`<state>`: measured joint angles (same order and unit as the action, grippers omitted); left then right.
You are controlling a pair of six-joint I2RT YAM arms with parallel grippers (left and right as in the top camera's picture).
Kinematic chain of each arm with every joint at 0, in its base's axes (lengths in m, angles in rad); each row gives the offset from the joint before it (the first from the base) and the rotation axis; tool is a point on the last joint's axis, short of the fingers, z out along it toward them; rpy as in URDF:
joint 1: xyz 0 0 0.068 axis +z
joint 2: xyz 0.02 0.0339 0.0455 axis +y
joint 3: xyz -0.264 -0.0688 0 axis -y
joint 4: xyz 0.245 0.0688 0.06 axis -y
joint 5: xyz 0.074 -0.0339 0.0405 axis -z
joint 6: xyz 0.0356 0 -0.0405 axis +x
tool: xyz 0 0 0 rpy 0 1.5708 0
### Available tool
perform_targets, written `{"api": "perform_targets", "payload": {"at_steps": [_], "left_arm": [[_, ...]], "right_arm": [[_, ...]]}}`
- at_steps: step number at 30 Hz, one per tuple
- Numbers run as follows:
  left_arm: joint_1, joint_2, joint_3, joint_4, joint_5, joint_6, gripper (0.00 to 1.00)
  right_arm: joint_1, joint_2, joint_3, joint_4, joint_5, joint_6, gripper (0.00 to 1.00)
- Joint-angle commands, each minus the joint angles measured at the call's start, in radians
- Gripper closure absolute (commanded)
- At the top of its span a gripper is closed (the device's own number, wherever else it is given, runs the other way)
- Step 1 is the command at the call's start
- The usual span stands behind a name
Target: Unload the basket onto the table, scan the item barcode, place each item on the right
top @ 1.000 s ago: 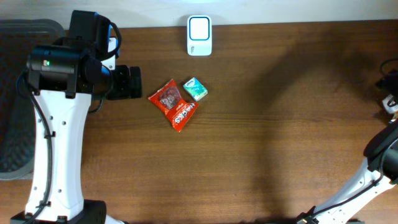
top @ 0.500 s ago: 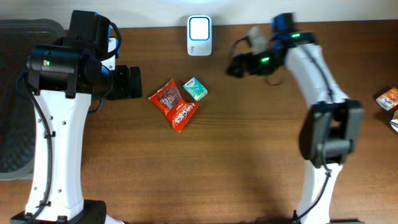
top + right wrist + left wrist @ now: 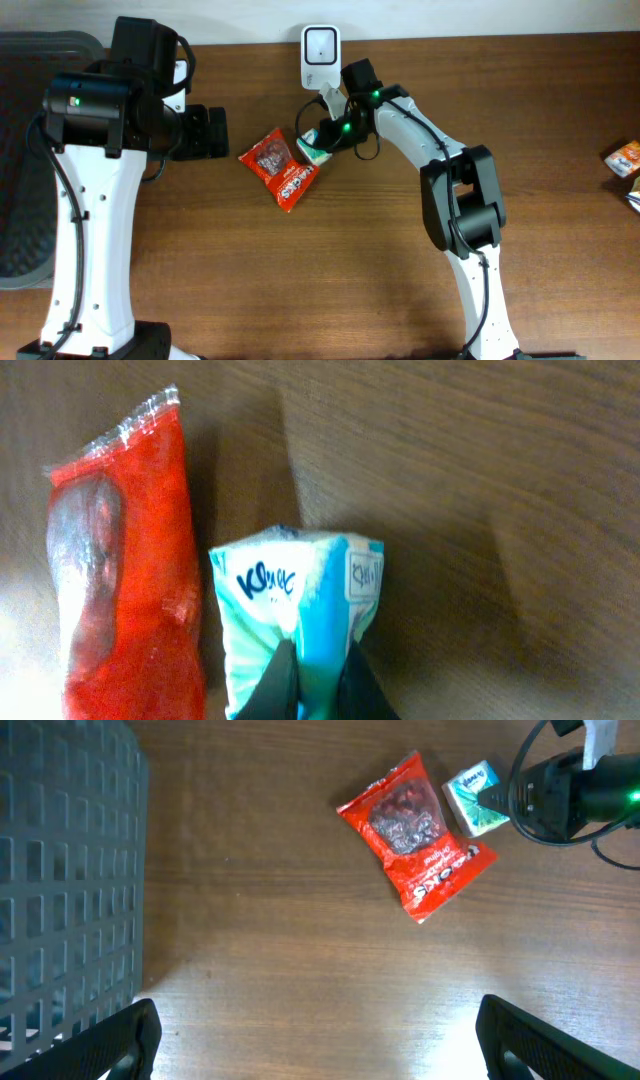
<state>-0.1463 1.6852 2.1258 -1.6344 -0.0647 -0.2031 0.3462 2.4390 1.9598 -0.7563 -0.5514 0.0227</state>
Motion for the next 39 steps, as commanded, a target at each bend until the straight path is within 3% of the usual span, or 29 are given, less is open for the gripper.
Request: {"api": "perform_targets", "payload": {"at_steps": [1, 4, 6, 7, 8, 10, 11, 12, 13, 15, 17, 21, 26, 29, 32, 34, 38, 39], "left_arm": [[0.005, 0.0, 0.003, 0.002, -0.011, -0.009, 0.01], [0.005, 0.0, 0.003, 0.002, -0.011, -0.009, 0.01], [0.005, 0.0, 0.003, 0.002, -0.011, -0.009, 0.01], [0.005, 0.0, 0.003, 0.002, -0.011, -0.009, 0.01], [0.005, 0.0, 0.003, 0.002, -0.011, -0.009, 0.01], [0.005, 0.0, 0.003, 0.002, -0.011, -0.009, 0.01], [0.005, 0.0, 0.003, 0.002, -0.011, -0.009, 0.01], [0.005, 0.0, 0.003, 0.002, -0.011, -0.009, 0.01], [0.005, 0.0, 0.003, 0.002, -0.011, -0.009, 0.01], [0.005, 0.0, 0.003, 0.002, -0.011, -0.009, 0.01], [0.005, 0.0, 0.003, 0.002, -0.011, -0.009, 0.01], [0.005, 0.0, 0.003, 0.002, -0.011, -0.009, 0.01], [0.005, 0.0, 0.003, 0.002, -0.011, -0.009, 0.01], [0.005, 0.0, 0.003, 0.002, -0.011, -0.009, 0.01], [0.005, 0.0, 0.003, 0.002, -0.011, -0.009, 0.01], [0.005, 0.0, 0.003, 0.002, -0.011, -0.009, 0.01], [0.005, 0.0, 0.003, 0.002, -0.011, -0.009, 0.01], [0.005, 0.0, 0.003, 0.002, -0.011, -0.009, 0.01]], "right_arm": [[-0.056, 0.014, 0.117, -0.2, -0.162, 0.024, 0.96], [-0.152, 0.014, 0.155, -0.326, -0.563, -0.021, 0.96], [-0.195, 0.014, 0.153, -0.415, -0.612, -0.157, 0.95], [-0.203, 0.015, 0.151, -0.445, -0.564, -0.184, 0.9], [-0.201, 0.015, 0.151, -0.447, -0.356, -0.162, 0.88], [-0.2, 0.016, 0.143, -0.486, 0.089, 0.035, 0.89], [-0.2, 0.016, 0.136, -0.495, 0.192, 0.065, 0.7], [-0.199, 0.016, 0.129, -0.503, 0.205, 0.064, 0.27], [-0.197, 0.016, 0.129, -0.521, 0.205, 0.064, 0.19], [-0.194, -0.012, 0.129, -0.569, 0.206, 0.03, 0.12], [-0.183, -0.097, 0.129, -0.586, 0.224, 0.011, 0.11], [0.027, -0.268, 0.129, -0.582, 0.6, 0.019, 0.08], [0.179, -0.183, 0.063, -0.477, 0.749, 0.087, 0.31], [0.174, -0.15, -0.061, -0.343, 0.774, 0.091, 0.32], [0.174, -0.149, -0.153, -0.229, 0.774, 0.091, 0.4], [0.163, -0.149, -0.167, -0.211, 0.777, 0.092, 0.55], [0.096, -0.147, -0.19, -0.189, 0.772, 0.148, 0.77], [0.082, -0.147, -0.191, -0.195, 0.743, 0.151, 0.88]]}}
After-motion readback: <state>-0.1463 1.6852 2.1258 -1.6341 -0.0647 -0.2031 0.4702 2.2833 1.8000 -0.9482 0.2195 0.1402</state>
